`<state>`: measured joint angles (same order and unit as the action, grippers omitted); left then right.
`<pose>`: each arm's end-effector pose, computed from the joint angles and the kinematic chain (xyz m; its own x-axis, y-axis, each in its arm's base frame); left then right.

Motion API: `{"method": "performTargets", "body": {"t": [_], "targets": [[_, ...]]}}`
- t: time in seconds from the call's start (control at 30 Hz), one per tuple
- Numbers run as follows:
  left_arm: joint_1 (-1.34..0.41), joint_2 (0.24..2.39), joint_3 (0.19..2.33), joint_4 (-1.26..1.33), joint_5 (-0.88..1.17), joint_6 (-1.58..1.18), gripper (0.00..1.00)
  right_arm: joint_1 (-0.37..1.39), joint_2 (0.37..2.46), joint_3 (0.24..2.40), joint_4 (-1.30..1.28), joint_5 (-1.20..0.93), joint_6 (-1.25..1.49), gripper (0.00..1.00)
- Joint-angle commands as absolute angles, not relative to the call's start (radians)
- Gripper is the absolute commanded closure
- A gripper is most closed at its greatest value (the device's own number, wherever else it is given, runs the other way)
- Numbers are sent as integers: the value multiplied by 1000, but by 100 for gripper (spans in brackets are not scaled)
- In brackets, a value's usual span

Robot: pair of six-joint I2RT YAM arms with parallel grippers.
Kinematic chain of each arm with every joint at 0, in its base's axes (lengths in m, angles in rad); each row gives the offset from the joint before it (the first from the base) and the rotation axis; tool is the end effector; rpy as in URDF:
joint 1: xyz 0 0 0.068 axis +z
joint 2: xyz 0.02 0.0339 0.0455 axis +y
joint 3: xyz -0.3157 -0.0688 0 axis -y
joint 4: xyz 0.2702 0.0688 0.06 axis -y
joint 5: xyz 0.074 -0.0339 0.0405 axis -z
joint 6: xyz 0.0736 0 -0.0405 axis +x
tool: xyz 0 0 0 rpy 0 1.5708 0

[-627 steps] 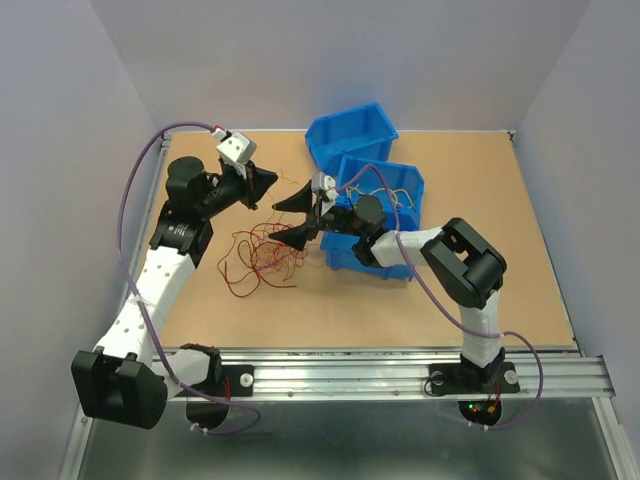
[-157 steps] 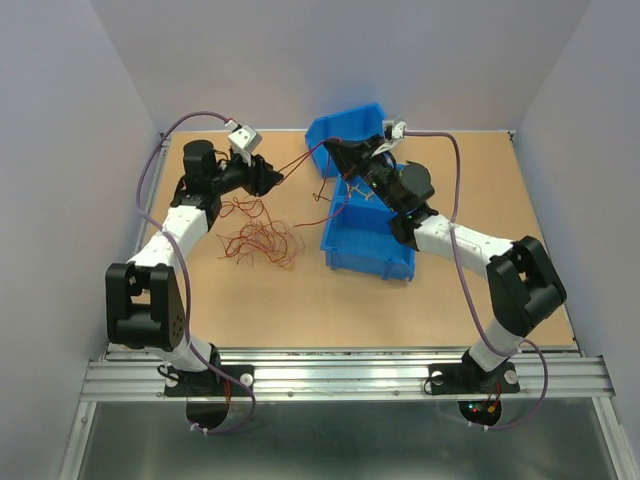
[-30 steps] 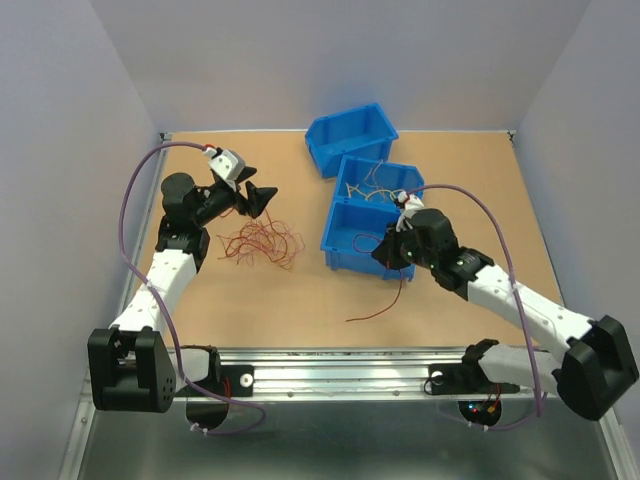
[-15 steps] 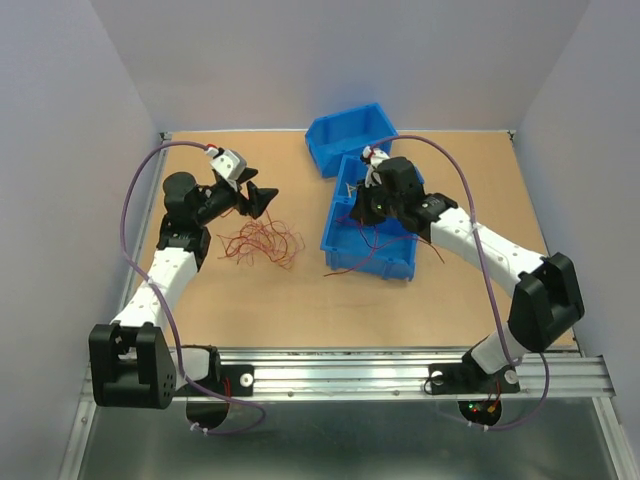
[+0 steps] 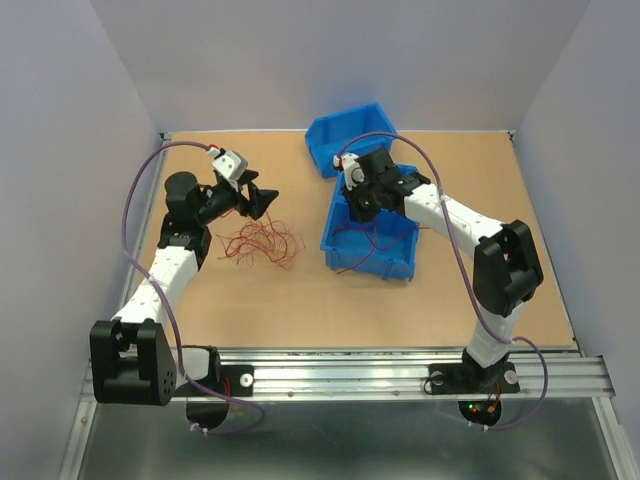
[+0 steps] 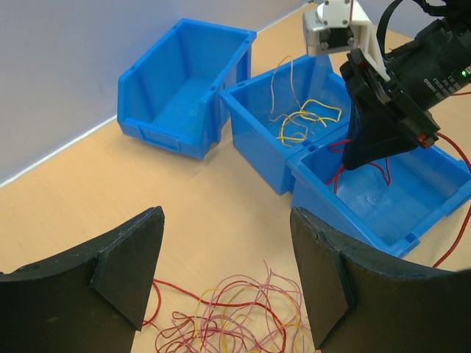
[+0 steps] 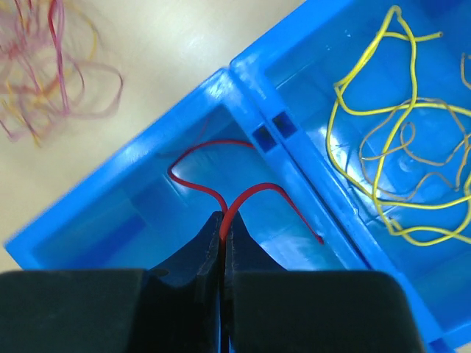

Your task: Untangle the cables

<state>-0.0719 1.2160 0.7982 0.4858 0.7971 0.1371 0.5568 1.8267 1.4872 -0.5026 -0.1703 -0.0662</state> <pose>0.3022 -0.0746 0.3633 0.1713 0.0834 -0.9817 0.7456 0.6403 0.1845 0.3943 0.2602 0.2762 -0.5912 -0.4448 -0.6728 -0.6572 0.7492 0.0821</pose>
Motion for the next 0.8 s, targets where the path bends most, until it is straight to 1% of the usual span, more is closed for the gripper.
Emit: {"method": "performTargets", "body": {"t": [0.0, 0.07, 0.23, 0.43, 0.47, 0.5, 0.57, 0.6, 0.63, 0.67, 0.77], "targets": [[-77, 1210, 833, 517, 815, 153, 20, 551, 1798, 1494, -546, -209, -348, 99], [-80, 1219, 834, 515, 811, 156, 20, 551, 1781, 1451, -514, -242, -403, 99], [-78, 1224, 839, 509, 810, 156, 20, 551, 1807, 1427, -495, -285, -526, 99], [-81, 1216, 838, 508, 805, 158, 20, 551, 1813, 1367, -465, -410, -676, 98], [-80, 1218, 836, 508, 805, 158, 20, 551, 1815, 1364, -457, -405, -690, 98], [-81, 1219, 836, 506, 804, 158, 20, 552, 1824, 1365, -450, -406, -683, 95], [-81, 1223, 839, 506, 802, 160, 20, 551, 1833, 1387, -451, -419, -652, 87], [-81, 1224, 838, 506, 802, 160, 20, 551, 1832, 1399, -453, -423, -638, 61], [-81, 1224, 838, 505, 801, 160, 20, 551, 1827, 1413, -451, -436, -624, 45], [-81, 1224, 839, 506, 799, 160, 20, 551, 1818, 1416, -451, -442, -621, 34], [-83, 1216, 836, 505, 798, 163, 20, 552, 1772, 1401, -443, -466, -614, 33]]}}
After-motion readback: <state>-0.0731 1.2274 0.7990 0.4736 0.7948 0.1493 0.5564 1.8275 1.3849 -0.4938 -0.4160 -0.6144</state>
